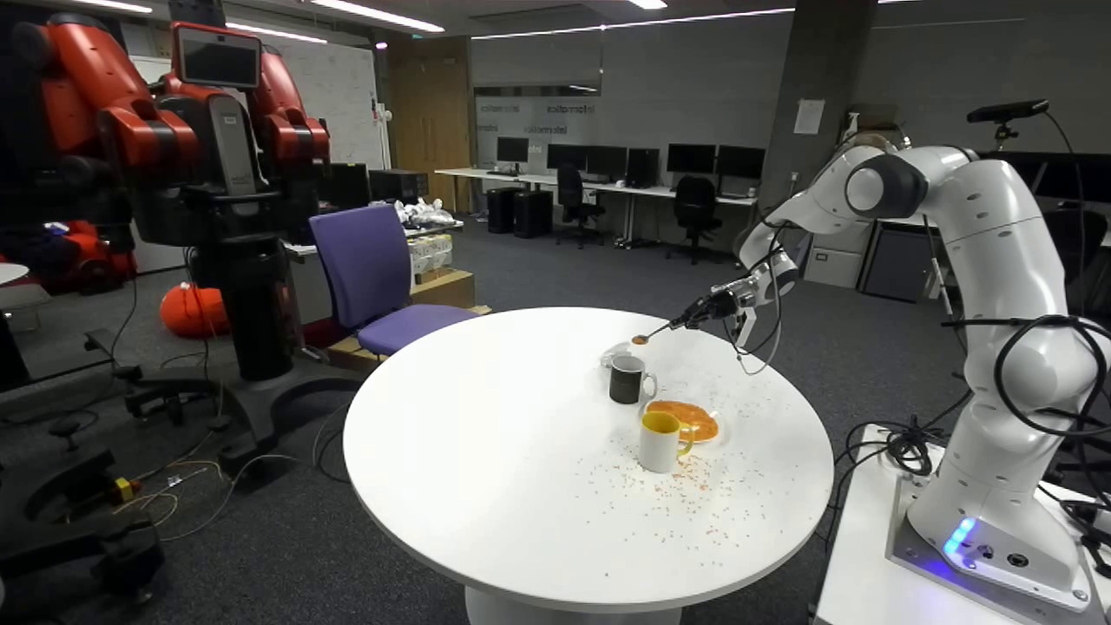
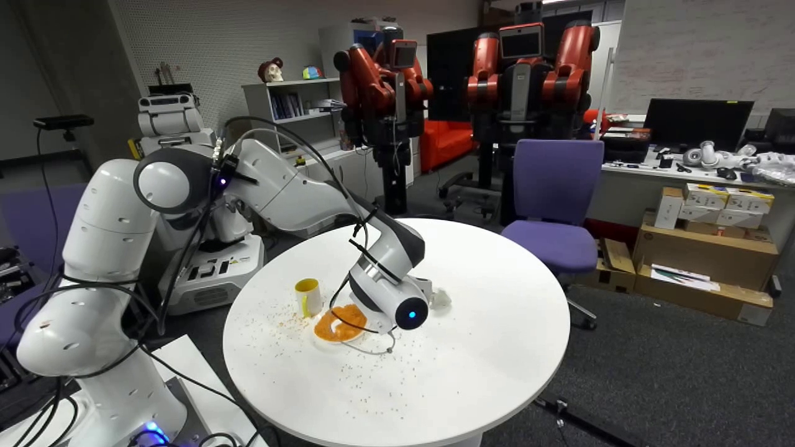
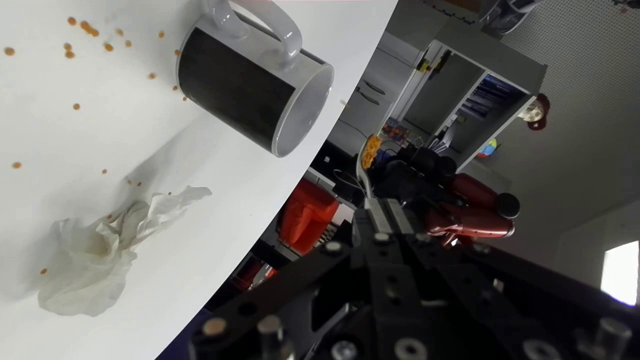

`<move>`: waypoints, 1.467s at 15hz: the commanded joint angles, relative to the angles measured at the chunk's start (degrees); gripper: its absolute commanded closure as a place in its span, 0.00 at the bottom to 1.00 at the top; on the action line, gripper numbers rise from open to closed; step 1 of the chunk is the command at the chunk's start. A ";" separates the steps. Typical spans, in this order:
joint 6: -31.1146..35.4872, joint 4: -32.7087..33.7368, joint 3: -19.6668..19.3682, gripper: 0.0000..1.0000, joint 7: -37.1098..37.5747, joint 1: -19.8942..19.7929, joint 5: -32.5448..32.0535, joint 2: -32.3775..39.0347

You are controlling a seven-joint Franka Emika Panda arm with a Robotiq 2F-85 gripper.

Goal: Use the spoon in the white mug to scoop from the plate and empty into the black mug and leave the spoon there

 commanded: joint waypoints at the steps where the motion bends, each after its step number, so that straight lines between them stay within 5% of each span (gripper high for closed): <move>1: -1.60 4.60 0.57 0.99 3.62 0.84 -0.51 2.36; 13: 0.60 9.92 0.48 0.99 4.74 2.15 -4.45 5.20; 22: 8.86 12.22 1.15 0.99 5.15 5.01 -11.84 4.61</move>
